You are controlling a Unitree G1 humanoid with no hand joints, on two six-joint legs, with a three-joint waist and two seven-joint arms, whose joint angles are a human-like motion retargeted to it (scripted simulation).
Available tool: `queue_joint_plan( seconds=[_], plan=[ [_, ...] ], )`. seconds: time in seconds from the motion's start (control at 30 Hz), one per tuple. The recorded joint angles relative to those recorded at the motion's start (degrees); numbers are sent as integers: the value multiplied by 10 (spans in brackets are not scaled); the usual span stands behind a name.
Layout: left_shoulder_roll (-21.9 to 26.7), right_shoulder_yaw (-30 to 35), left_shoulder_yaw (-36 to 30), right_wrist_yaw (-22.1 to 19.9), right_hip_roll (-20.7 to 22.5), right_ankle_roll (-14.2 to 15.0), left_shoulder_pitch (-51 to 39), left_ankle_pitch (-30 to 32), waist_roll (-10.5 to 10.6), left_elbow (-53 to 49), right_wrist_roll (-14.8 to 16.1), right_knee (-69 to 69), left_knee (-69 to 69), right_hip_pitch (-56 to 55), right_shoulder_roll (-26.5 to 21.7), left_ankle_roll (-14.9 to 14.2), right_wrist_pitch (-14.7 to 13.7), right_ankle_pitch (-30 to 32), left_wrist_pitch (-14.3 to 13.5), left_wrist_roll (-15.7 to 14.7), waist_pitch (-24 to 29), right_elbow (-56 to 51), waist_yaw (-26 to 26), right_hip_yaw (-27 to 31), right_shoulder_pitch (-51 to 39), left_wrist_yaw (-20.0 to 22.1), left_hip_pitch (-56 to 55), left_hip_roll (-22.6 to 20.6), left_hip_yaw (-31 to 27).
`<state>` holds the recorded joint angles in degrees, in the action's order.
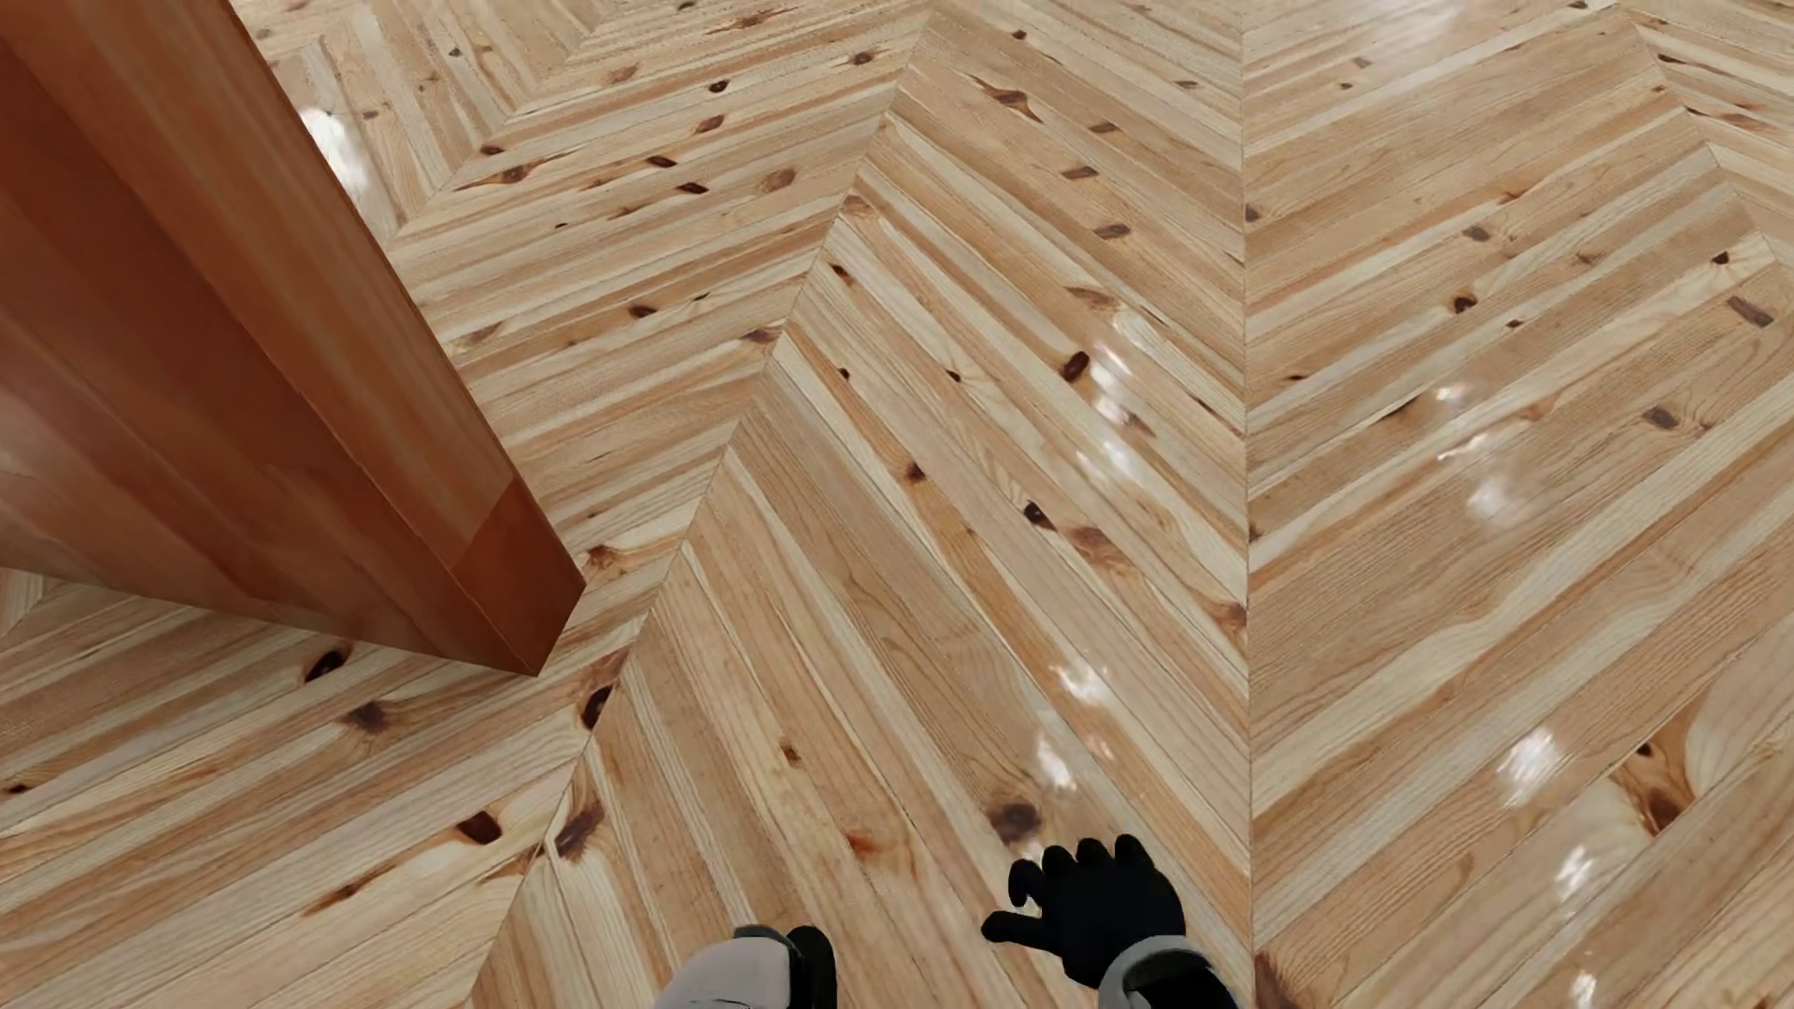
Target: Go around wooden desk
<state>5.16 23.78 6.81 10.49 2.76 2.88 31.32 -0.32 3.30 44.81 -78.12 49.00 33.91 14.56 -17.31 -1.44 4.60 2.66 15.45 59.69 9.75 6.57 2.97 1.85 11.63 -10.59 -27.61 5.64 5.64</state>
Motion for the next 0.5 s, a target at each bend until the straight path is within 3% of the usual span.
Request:
queue_joint_plan(
  seconds=[0.03,0.07,0.1,0.13,0.17,0.23,0.27,0.3,0.33,0.4,0.43,0.47,0.5],
  plan=[
    [-14,-32,13,23,-41,20,-34,-46,-9,-6,-105,131,25,-63,21,9,51,76,9,-1,3,77,0,-19,10,47,27,-6,20],
    [-22,-86,19,41,-75,-7,-79,-77,-19,-8,-177,226,22,-130,57,13,95,55,24,-3,5,150,-5,-30,22,84,65,-16,37],
    [-22,-166,9,40,-100,-33,-130,-95,-28,-9,-186,285,-1,-194,102,15,133,16,29,10,7,197,-13,-48,45,101,108,-31,43],
    [-13,-250,-16,33,-122,-39,-188,-107,-35,-12,-138,306,-30,-251,144,16,151,2,28,22,7,215,-25,-73,67,102,151,-47,41],
    [-3,-315,-47,37,-136,-47,-242,-116,-41,-26,-57,296,-62,-303,165,16,147,1,8,29,6,217,-40,-99,89,98,193,-63,34],
    [20,-362,-113,71,-137,-63,-322,-143,-49,-104,106,196,-113,-389,142,16,91,-21,-70,6,3,226,-70,-144,140,106,266,-89,14],
    [35,-355,-142,72,-130,-69,-354,-159,-52,-159,160,103,-132,-418,114,17,60,-24,-105,-22,2,233,-83,-161,168,114,299,-99,5],
    [56,-333,-169,59,-124,-72,-382,-178,-56,-216,181,-22,-147,-428,84,17,41,-27,-129,-48,1,241,-92,-186,196,121,333,-107,-1],
    [73,-309,-186,46,-111,-56,-404,-194,-60,-271,176,-182,-161,-419,60,16,39,-16,-142,-77,0,248,-97,-220,218,133,367,-113,-2],
    [91,-277,-195,21,-68,-5,-426,-211,-65,-353,119,-431,-185,-401,47,13,76,-53,-149,-135,-2,260,-101,-259,247,164,436,-123,2],
    [93,-271,-186,14,-64,12,-421,-210,-64,-378,92,-426,-162,-400,51,15,101,-59,-144,-158,-2,270,-99,-286,249,187,460,-130,13],
    [91,-269,-174,10,-61,-14,-400,-197,-59,-391,75,-377,-127,-394,60,8,121,-53,-138,-180,-2,283,-99,-289,243,201,477,-132,26],
    [86,-278,-170,5,-64,-128,-375,-149,-53,-389,78,-338,-70,-387,79,9,131,-34,-132,-191,0,292,-99,-306,233,204,477,-129,29]
  ],
)
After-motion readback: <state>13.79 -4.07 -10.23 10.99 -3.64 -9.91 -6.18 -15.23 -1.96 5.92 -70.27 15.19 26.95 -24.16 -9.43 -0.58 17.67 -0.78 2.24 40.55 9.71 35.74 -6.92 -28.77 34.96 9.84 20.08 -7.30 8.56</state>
